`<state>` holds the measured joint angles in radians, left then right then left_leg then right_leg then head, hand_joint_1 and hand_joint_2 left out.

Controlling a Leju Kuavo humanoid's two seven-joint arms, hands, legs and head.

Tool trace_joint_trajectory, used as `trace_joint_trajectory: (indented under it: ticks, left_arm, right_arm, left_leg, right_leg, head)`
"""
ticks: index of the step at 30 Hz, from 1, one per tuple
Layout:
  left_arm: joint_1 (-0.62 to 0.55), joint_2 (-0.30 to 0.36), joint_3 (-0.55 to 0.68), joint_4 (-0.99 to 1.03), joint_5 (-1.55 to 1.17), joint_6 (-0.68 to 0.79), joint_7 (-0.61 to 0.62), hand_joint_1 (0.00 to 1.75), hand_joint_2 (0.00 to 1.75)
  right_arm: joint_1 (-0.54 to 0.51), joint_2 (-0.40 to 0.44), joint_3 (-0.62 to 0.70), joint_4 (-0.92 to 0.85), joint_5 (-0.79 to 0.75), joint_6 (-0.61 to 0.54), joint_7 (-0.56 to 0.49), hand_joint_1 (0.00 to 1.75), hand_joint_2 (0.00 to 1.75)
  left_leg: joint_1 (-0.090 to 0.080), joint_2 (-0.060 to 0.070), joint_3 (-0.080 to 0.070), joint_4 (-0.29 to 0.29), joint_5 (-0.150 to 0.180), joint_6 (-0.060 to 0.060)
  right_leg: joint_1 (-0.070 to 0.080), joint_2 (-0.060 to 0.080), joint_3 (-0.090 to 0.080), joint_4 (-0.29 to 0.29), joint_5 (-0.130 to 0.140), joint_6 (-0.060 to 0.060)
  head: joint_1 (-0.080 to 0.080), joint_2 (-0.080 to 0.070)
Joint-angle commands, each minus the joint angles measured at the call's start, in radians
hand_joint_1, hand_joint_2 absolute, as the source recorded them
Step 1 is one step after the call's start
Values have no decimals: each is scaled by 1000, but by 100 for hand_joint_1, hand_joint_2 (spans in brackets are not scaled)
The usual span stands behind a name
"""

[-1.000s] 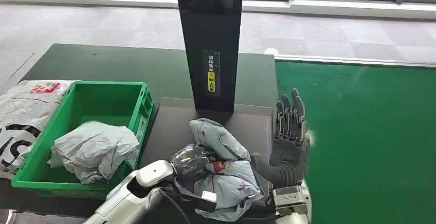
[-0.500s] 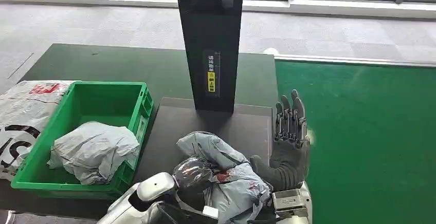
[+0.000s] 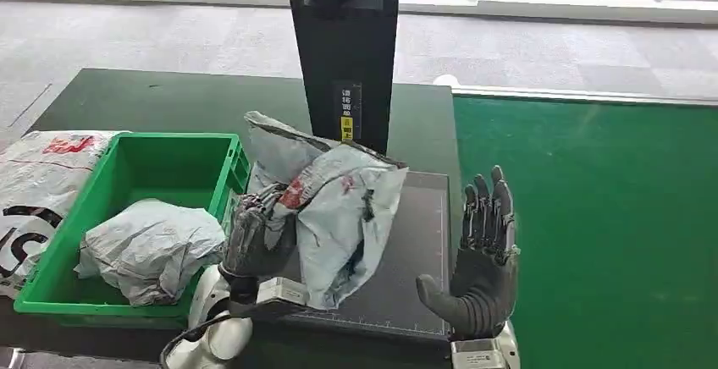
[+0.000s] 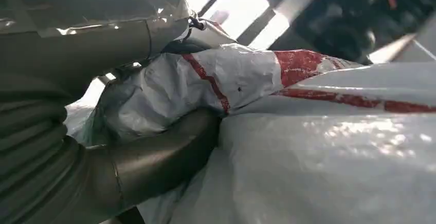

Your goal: Moved the parcel from conveyor to table for the left to box.

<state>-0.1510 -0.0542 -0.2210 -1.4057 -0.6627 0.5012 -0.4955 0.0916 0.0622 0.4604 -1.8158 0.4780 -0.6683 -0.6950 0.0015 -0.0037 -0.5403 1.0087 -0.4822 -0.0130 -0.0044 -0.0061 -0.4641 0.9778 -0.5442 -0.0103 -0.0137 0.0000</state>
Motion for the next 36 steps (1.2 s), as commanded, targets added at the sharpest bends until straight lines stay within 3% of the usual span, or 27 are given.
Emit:
trace_joint_trajectory:
  ticks: [1,12,16,23,26,29,36]
  left_arm:
    - [34,-34,237,-68,243,42,-94,175,175]
    - [34,-34,237,-68,243,42,-94,175,175]
    - [41,-18,349,-75,274,107,-102,175,175]
    - [-131,90,601,263,-12,79,134,175,175]
    - [-215,176,660,511,-289,42,356,175,175]
    - [-281,214,701,679,-359,44,388,175,175]
    - [-281,210,700,677,-361,46,387,175,175]
  right_arm:
    - [-4,-34,31,26,-21,-30,-3,0,175]
    - [-4,-34,31,26,-21,-30,-3,0,175]
    - [-33,-26,36,61,-29,-30,-3,0,175]
    - [-56,-19,24,86,-31,-3,-3,0,175]
    - [-35,1,-4,77,5,27,-3,0,175]
    - [-12,6,-19,64,20,38,-3,0,175]
    - [-10,4,-18,64,20,39,-3,0,175]
  left_leg:
    - [0,3,-2,-1,1,0]
    - [0,2,-3,-1,1,0]
    - [0,3,-3,-2,2,-1]
    - [0,2,-2,-3,3,-1]
    - [1,2,-2,-4,5,-3]
    - [1,1,-1,-4,4,-3]
    - [1,2,-2,-4,4,-3]
  right_leg:
    - [0,3,-3,-1,2,0]
    - [0,2,-3,-1,2,1]
    - [0,3,-4,-2,3,0]
    - [0,2,-3,-2,3,0]
    - [0,2,-4,-2,4,-1]
    - [0,1,-3,-1,3,-1]
    - [0,2,-3,0,3,0]
  head:
    - [0,0]
    - [0,0]
    - [0,0]
    - [0,0]
    - [0,0]
    - [0,0]
    - [0,0]
